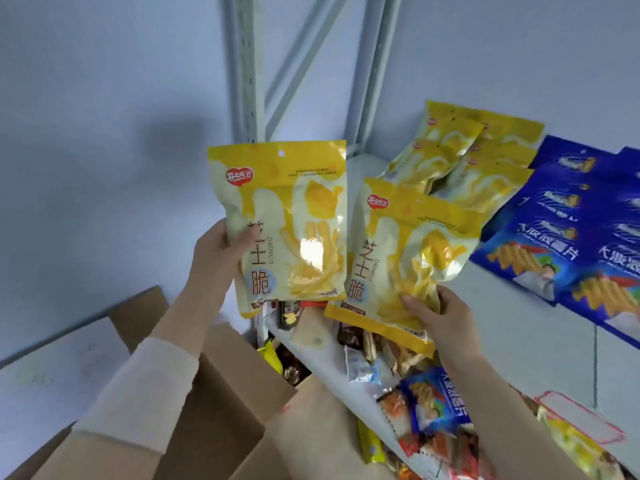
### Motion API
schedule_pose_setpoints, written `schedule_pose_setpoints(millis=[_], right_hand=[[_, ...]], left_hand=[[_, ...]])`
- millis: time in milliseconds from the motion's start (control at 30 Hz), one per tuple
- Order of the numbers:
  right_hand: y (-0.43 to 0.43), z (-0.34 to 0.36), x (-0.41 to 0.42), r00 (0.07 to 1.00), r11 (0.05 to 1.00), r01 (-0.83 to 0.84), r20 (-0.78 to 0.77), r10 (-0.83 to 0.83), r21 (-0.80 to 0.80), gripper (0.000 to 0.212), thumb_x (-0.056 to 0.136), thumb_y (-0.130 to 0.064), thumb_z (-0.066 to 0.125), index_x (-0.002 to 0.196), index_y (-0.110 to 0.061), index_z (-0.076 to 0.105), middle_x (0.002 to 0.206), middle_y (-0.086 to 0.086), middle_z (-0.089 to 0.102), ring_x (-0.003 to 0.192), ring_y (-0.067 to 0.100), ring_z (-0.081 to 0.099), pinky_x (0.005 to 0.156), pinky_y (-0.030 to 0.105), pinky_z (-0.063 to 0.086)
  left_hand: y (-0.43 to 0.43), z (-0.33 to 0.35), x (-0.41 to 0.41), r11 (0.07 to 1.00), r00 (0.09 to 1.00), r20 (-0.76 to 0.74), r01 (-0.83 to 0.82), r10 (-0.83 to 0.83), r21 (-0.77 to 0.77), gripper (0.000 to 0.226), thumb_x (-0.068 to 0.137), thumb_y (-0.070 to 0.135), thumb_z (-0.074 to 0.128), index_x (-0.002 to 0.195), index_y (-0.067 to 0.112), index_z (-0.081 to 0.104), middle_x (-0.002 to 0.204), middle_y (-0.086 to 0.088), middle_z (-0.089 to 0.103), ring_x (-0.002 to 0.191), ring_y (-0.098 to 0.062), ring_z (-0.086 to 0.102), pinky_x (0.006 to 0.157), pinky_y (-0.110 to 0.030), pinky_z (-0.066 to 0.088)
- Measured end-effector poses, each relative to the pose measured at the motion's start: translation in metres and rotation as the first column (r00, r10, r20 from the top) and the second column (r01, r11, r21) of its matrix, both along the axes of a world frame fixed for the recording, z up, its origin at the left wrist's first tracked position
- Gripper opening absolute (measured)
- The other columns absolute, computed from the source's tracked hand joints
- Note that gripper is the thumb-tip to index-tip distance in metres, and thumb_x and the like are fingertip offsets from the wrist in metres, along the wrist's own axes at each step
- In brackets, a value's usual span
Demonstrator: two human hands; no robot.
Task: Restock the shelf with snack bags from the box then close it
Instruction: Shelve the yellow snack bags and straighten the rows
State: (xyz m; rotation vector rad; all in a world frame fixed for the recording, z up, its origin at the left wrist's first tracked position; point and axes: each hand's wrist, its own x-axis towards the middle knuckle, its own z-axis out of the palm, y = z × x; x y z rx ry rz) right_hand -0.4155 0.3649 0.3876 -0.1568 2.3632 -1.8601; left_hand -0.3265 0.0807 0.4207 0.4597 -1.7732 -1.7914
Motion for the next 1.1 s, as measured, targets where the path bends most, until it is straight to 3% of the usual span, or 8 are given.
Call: schedule_pose_setpoints(millis=[67, 200, 333, 400, 500, 667, 933, 1100], right_hand=[[0.017, 0.011, -0.032, 0.999, 0.998, 0.039, -0.009, -0.04, -0.045, 0.014, 0.076, -0.025, 0.074, 0.082, -0.028, 0.062, 0.084, -0.006, 0.07, 0.079, 0.013, 0.067, 0.07, 0.028, 0.053], [0.048, 0.017, -0.09, 0.995, 0.991, 0.098, 0.002, -0.098, -0.087, 0.013, 0.076, -0.022, 0.074, 0.085, -0.023, 0.064, 0.085, -0.003, 0.071, 0.08, 0.014, 0.068, 0.07, 0.029, 0.053], [0.07, 0.018, -0.133, 0.985, 0.982, 0.174, 0.015, -0.173, -0.068, 0.021, 0.075, -0.025, 0.074, 0.092, -0.017, 0.065, 0.084, -0.005, 0.069, 0.079, 0.011, 0.065, 0.065, 0.023, 0.05], [0.078, 0.018, -0.149, 0.976, 0.974, 0.217, 0.004, -0.218, -0.058, 0.026, 0.076, -0.026, 0.074, 0.097, -0.013, 0.064, 0.085, -0.006, 0.066, 0.082, 0.011, 0.063, 0.063, 0.02, 0.048], [0.082, 0.019, -0.17, 0.955, 0.954, 0.294, -0.014, -0.296, -0.061, 0.016, 0.078, -0.02, 0.072, 0.081, -0.022, 0.056, 0.078, -0.011, 0.054, 0.074, 0.004, 0.053, 0.059, 0.017, 0.042], [0.068, 0.015, -0.205, 0.918, 0.917, 0.397, -0.001, -0.397, -0.027, 0.039, 0.071, -0.031, 0.077, 0.1, -0.019, 0.054, 0.087, -0.005, 0.063, 0.081, 0.011, 0.062, 0.073, 0.037, 0.055], [0.02, 0.01, -0.258, 0.838, 0.833, 0.545, -0.016, -0.546, 0.101, 0.04, 0.073, -0.036, 0.074, 0.105, -0.02, 0.055, 0.085, -0.01, 0.063, 0.081, 0.01, 0.06, 0.071, 0.031, 0.05], [-0.005, 0.004, -0.28, 0.754, 0.737, 0.642, 0.002, -0.657, 0.212, 0.049, 0.075, -0.041, 0.071, 0.114, -0.015, 0.058, 0.089, -0.005, 0.063, 0.088, 0.018, 0.06, 0.079, 0.038, 0.051]], left_hand=[[0.013, 0.014, -0.048, 0.998, 0.998, -0.004, 0.062, -0.062, -0.003, 0.005, 0.089, 0.015, 0.061, 0.092, 0.018, 0.064, 0.088, 0.002, 0.07, 0.074, -0.005, 0.068, 0.063, -0.021, 0.052], [0.031, 0.031, -0.131, 0.987, 0.987, -0.021, 0.159, -0.16, -0.033, 0.024, 0.077, 0.031, 0.068, 0.096, 0.018, 0.067, 0.103, -0.006, 0.071, 0.099, -0.024, 0.067, 0.09, -0.042, 0.052], [0.04, 0.034, -0.189, 0.971, 0.972, -0.015, 0.235, -0.235, -0.042, 0.043, 0.069, 0.041, 0.07, 0.104, 0.016, 0.067, 0.108, -0.006, 0.071, 0.105, -0.023, 0.065, 0.096, -0.044, 0.048], [0.04, 0.03, -0.214, 0.964, 0.964, -0.011, 0.264, -0.264, -0.017, 0.035, 0.073, 0.035, 0.069, 0.104, 0.019, 0.067, 0.109, -0.004, 0.071, 0.105, -0.021, 0.066, 0.095, -0.041, 0.049], [0.039, 0.028, -0.252, 0.947, 0.947, 0.007, 0.32, -0.32, 0.0, 0.023, 0.081, 0.023, 0.066, 0.104, 0.019, 0.067, 0.107, -0.003, 0.072, 0.102, -0.019, 0.067, 0.089, -0.035, 0.05], [0.024, 0.031, -0.324, 0.905, 0.904, 0.058, 0.425, -0.423, -0.028, 0.013, 0.084, 0.019, 0.066, 0.096, 0.017, 0.066, 0.088, 0.005, 0.075, 0.083, -0.01, 0.07, 0.073, -0.023, 0.056], [-0.002, 0.014, -0.455, 0.759, 0.745, 0.217, 0.651, -0.631, -0.027, 0.011, 0.089, 0.018, 0.06, 0.099, 0.015, 0.066, 0.09, 0.002, 0.074, 0.086, -0.016, 0.069, 0.085, -0.035, 0.052], [0.003, -0.009, -0.509, 0.704, 0.693, 0.268, 0.707, -0.669, -0.07, 0.003, 0.089, 0.018, 0.062, 0.089, 0.021, 0.064, 0.079, 0.009, 0.073, 0.078, -0.009, 0.068, 0.073, -0.026, 0.051]])
